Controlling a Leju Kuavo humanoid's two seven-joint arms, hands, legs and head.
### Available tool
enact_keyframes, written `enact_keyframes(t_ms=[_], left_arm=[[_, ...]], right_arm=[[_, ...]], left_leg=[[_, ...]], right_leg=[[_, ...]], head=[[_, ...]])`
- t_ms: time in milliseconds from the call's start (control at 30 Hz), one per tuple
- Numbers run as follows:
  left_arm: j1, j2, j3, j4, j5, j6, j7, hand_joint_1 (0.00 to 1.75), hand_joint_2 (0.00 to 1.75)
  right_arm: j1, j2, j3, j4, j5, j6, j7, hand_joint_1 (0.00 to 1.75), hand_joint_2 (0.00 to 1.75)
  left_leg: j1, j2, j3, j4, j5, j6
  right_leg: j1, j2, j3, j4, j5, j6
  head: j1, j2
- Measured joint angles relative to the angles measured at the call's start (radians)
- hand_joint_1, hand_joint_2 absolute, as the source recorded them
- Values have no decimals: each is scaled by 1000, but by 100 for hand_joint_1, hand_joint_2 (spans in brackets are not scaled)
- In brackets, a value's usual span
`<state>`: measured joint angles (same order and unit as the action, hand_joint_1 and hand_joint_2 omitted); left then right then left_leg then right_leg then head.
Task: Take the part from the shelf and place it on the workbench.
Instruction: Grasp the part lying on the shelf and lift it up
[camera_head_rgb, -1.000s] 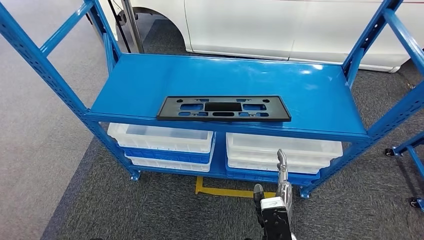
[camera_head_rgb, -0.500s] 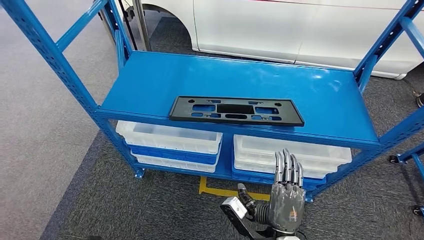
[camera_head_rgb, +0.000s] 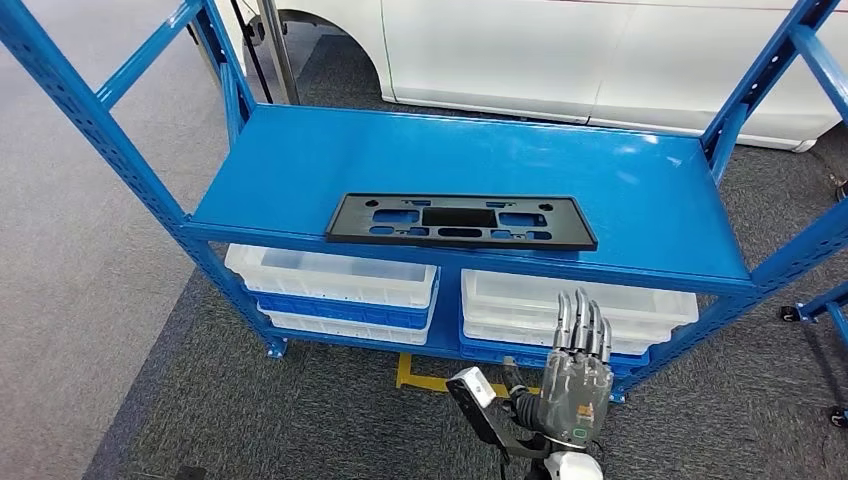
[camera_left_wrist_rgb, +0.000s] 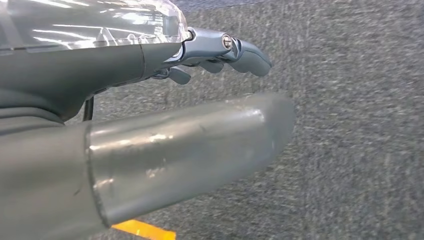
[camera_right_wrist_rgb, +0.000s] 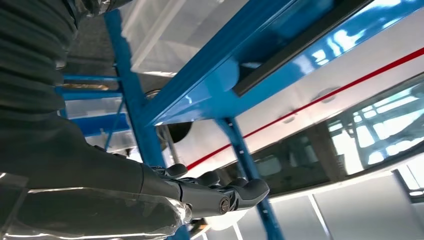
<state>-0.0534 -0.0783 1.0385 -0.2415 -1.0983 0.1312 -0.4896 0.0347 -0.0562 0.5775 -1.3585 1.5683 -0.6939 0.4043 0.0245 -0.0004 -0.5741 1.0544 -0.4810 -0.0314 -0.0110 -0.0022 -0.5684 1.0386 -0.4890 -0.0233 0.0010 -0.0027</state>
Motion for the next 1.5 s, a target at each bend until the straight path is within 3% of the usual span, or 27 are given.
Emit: enact_keyframes(t_ms=[33,167,233,300,333,367,400,467,533,633,733,833,900,933,967,1067,1133,1233,1300,1400,1433,1467,1500], left_arm=[[-3,1,0,0,-2,-2,-1,0,0],[-5,3,1,1,-13,-21,-3,0,0],[-10,3,2,1,-26,-30,-6,0,0],[-16,3,2,1,-35,-38,-11,0,0],[-18,3,2,1,-39,-42,-12,0,0],[-20,3,2,1,-42,-45,-13,0,0],[-23,3,2,1,-45,-48,-14,0,0],[-28,3,2,1,-50,-51,-15,0,0],[-34,3,2,1,-54,-55,-16,0,0],[-37,3,2,2,-56,-59,-17,0,0],[-37,3,2,2,-56,-60,-17,0,0],[-40,3,2,2,-56,-67,-16,0,0],[-41,4,2,2,-53,-75,-16,0,0],[-41,5,2,2,-51,-78,-15,0,0],[-40,5,2,2,-50,-80,-15,0,0],[-40,6,2,2,-50,-81,-12,0,0],[-41,7,2,3,-50,-82,-11,0,0],[-37,7,2,3,-50,-83,-10,0,0],[-37,7,2,3,-51,-83,-9,0,0],[-39,7,2,3,-51,-83,-6,0,0],[-38,7,2,3,-52,-83,-5,0,0],[-38,7,2,3,-54,-83,-3,0,0],[-38,7,2,3,-55,-83,-2,0,0]], right_arm=[[-12,-9,28,9,0,0,17,0,175],[-61,-35,115,51,0,-1,57,0,175],[-87,-41,155,83,0,-1,60,0,175],[-105,-41,186,120,0,-1,51,0,175],[-111,-40,195,139,0,-1,38,0,175],[-114,-39,198,157,0,-1,21,0,175],[-117,-35,197,174,0,-1,-4,0,175],[-121,-21,178,200,0,-1,-58,0,175],[-123,-2,142,219,0,-2,-111,0,175],[-122,18,97,233,0,-2,-154,0,175],[-122,22,90,235,0,-2,-159,0,175],[-123,43,52,246,0,-2,-193,0,175],[-121,78,-8,256,0,-3,-251,0,175],[-118,95,-37,259,-1,-3,-279,0,175],[-115,111,-62,261,-1,-3,-304,0,175],[-110,137,-99,257,-3,-3,-341,0,175],[-107,151,-119,255,-6,-4,-357,0,175],[-102,164,-143,253,-9,-5,-370,0,175],[-102,169,-155,251,-11,-5,-377,0,175],[-98,173,-177,249,-12,-6,-391,0,175],[-95,174,-184,250,-12,-6,-394,0,175],[-94,175,-191,250,-11,-6,-396,0,175],[-94,176,-196,252,-9,-6,-397,0,175]], left_leg=[[-2,0,11,-26,4,4],[-3,-3,13,-42,8,29],[-1,-1,15,-48,13,43],[-3,-2,15,-48,13,49],[-4,-3,15,-47,12,50],[-5,-4,15,-46,12,50],[-5,-6,17,-45,10,50],[-6,-9,19,-41,6,46],[-9,-10,17,-36,2,38],[-12,-10,13,-36,2,28],[-12,-10,13,-37,2,26],[-9,-8,10,-23,-12,15],[-6,-6,-61,129,-83,3],[-6,-5,-93,195,-105,-1],[-5,-5,-110,228,-106,-3],[-7,-3,-24,39,-4,4],[-11,-4,8,-32,11,13],[-10,-6,11,-42,10,28],[-5,-5,18,-51,13,40],[-7,-4,22,-53,9,52],[-8,-5,23,-52,7,54],[-9,-6,26,-52,5,55],[-10,-7,30,-51,1,54]], right_leg=[[2,-1,-1,1,-1,5],[2,-1,-5,8,-7,25],[-1,0,-36,78,-53,32],[-2,1,-98,206,-111,35],[-2,1,-122,254,-124,36],[-2,1,-133,270,-117,35],[-2,1,-124,248,-91,34],[-1,1,-68,126,-22,27],[3,2,-26,28,10,20],[7,4,-24,13,9,17],[8,4,-24,13,8,16],[2,4,-19,2,13,3],[-1,2,-14,-5,15,-9],[0,1,-12,-6,13,-12],[0,1,-10,-5,11,-13],[2,2,-1,-3,3,-6],[5,3,-2,-1,1,2],[6,3,-3,-2,1,16],[6,3,-19,37,-25,25],[5,3,-117,220,-102,31],[4,3,-145,266,-110,31],[4,3,-157,275,-97,30],[5,3,-147,244,-64,27]], head=[[0,0],[1,0],[1,0],[1,0],[1,0],[1,0],[1,0],[1,0],[1,0],[0,0],[0,0],[0,0],[0,0],[0,0],[0,0],[0,0],[0,0],[0,0],[1,0],[1,0],[1,0],[1,0],[1,0]])
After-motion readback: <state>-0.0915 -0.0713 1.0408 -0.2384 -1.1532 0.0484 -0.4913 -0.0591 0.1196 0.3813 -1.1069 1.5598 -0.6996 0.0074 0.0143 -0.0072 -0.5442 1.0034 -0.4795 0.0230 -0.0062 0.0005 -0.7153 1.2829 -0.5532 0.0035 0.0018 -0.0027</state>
